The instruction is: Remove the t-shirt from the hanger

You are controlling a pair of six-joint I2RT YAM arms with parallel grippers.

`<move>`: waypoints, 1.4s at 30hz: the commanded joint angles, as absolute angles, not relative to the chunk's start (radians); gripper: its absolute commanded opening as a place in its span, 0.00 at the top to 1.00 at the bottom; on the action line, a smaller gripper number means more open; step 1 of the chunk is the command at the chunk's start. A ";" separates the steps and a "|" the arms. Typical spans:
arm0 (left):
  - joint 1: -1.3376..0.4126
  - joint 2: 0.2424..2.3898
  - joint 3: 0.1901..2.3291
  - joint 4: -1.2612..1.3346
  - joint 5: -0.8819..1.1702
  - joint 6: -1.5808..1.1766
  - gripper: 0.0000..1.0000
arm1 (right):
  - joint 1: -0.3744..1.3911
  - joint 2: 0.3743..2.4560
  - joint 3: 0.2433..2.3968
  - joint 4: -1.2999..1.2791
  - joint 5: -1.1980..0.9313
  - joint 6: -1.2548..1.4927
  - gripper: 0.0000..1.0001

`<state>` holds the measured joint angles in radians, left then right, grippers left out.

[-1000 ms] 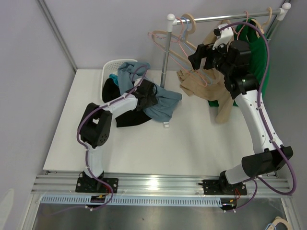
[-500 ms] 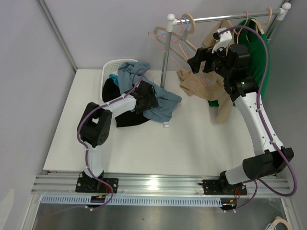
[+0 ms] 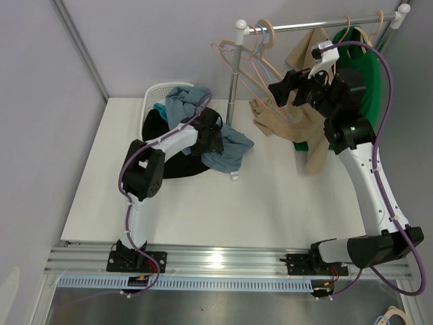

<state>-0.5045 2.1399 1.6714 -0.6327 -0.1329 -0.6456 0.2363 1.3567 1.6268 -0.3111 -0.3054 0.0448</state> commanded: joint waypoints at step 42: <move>-0.138 2.014 2.459 -1.117 0.028 -0.442 0.99 | 0.227 1.287 1.578 -0.207 -0.434 0.133 0.08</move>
<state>-0.1967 1.9503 2.3951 -1.0512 0.0536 -0.4603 0.2314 1.3087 1.5684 -0.2466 -0.4168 0.1307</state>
